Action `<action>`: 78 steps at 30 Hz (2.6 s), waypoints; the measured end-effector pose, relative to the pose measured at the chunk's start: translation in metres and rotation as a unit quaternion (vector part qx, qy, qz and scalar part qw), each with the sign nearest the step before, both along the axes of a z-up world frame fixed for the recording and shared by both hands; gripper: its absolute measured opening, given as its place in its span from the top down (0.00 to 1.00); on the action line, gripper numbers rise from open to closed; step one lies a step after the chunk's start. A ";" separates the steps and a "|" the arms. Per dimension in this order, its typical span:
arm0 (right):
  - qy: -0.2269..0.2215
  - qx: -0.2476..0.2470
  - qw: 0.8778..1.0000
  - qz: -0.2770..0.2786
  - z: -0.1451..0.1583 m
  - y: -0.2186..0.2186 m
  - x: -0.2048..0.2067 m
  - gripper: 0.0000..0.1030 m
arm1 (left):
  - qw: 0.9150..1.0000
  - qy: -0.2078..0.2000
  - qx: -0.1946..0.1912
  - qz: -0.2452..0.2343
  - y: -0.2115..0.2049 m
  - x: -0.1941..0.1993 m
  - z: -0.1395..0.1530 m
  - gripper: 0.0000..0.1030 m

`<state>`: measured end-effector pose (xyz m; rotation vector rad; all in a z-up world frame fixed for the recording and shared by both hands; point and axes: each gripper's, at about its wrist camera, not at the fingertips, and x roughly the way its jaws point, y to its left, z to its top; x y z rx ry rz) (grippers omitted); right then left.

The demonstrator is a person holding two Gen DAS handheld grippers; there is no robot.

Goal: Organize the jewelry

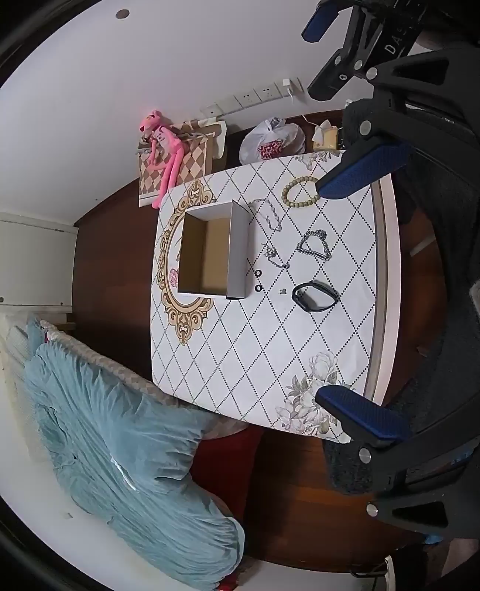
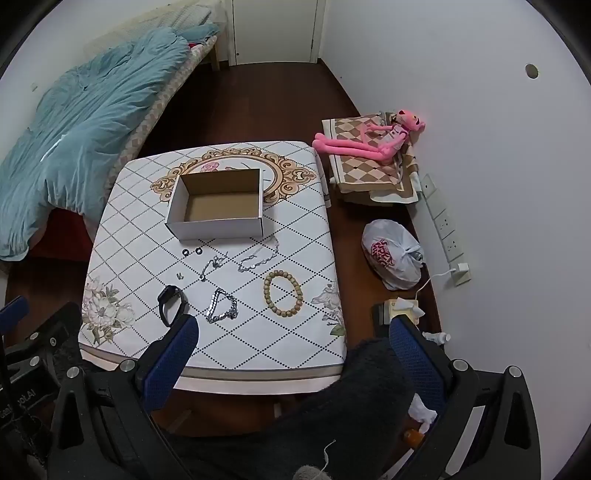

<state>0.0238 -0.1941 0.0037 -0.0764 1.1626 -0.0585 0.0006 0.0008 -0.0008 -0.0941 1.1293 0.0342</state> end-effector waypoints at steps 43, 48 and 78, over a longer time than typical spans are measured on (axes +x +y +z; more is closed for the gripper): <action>-0.009 -0.005 1.000 -0.002 0.009 -0.001 -0.001 0.00 | 1.000 -0.017 0.012 -0.008 -0.005 0.000 0.010 0.00; -0.011 -0.005 1.000 -0.002 0.011 -0.001 -0.002 0.00 | 1.000 -0.019 0.012 -0.008 -0.005 0.000 0.011 0.00; -0.019 -0.010 1.000 0.003 0.026 -0.006 0.003 0.00 | 0.999 -0.028 0.013 -0.008 -0.003 0.000 0.019 0.00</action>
